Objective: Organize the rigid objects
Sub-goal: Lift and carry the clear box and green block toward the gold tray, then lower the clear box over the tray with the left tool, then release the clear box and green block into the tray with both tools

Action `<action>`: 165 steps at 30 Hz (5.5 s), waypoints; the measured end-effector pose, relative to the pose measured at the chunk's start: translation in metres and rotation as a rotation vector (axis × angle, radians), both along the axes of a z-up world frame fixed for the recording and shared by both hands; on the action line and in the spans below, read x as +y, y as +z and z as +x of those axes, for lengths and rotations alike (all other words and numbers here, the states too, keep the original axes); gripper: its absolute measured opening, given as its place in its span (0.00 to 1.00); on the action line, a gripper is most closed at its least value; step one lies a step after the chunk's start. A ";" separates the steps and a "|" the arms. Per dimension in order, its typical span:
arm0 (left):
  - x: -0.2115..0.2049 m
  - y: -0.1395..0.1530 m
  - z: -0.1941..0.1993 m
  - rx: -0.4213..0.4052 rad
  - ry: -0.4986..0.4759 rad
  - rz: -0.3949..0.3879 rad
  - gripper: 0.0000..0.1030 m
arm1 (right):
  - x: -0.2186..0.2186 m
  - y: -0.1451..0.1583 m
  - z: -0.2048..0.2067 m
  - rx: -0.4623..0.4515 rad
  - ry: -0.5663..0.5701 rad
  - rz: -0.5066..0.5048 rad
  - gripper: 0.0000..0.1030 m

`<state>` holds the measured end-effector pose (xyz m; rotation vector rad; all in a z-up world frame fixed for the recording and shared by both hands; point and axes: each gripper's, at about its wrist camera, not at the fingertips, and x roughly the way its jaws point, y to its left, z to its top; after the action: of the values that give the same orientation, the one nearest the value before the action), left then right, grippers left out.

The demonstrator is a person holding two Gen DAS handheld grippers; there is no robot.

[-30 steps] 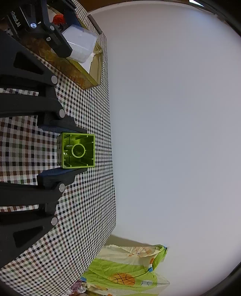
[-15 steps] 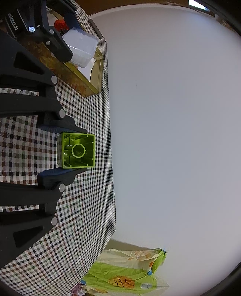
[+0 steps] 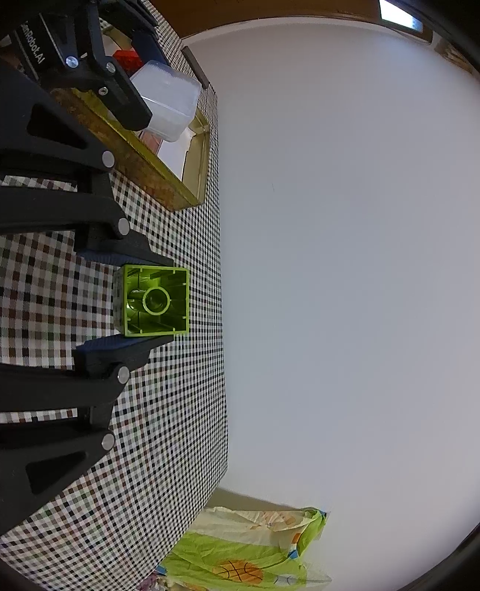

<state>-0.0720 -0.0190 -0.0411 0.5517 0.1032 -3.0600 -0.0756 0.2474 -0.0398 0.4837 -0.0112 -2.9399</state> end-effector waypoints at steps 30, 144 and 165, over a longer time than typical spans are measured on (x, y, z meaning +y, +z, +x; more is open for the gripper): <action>-0.038 -0.002 0.012 0.005 0.059 0.045 0.77 | -0.040 -0.001 0.005 0.013 0.095 0.025 0.33; -0.131 0.006 -0.032 -0.267 0.210 -0.034 0.78 | -0.166 -0.008 -0.076 -0.230 0.393 -0.004 0.33; -0.132 0.007 -0.003 -0.258 0.255 0.016 0.99 | -0.138 -0.009 -0.062 -0.218 0.329 -0.084 0.86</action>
<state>-0.0751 -0.1511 -0.0341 0.8550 0.1761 -2.7187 -0.1372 0.1091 -0.0484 0.7156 -0.0735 -2.5439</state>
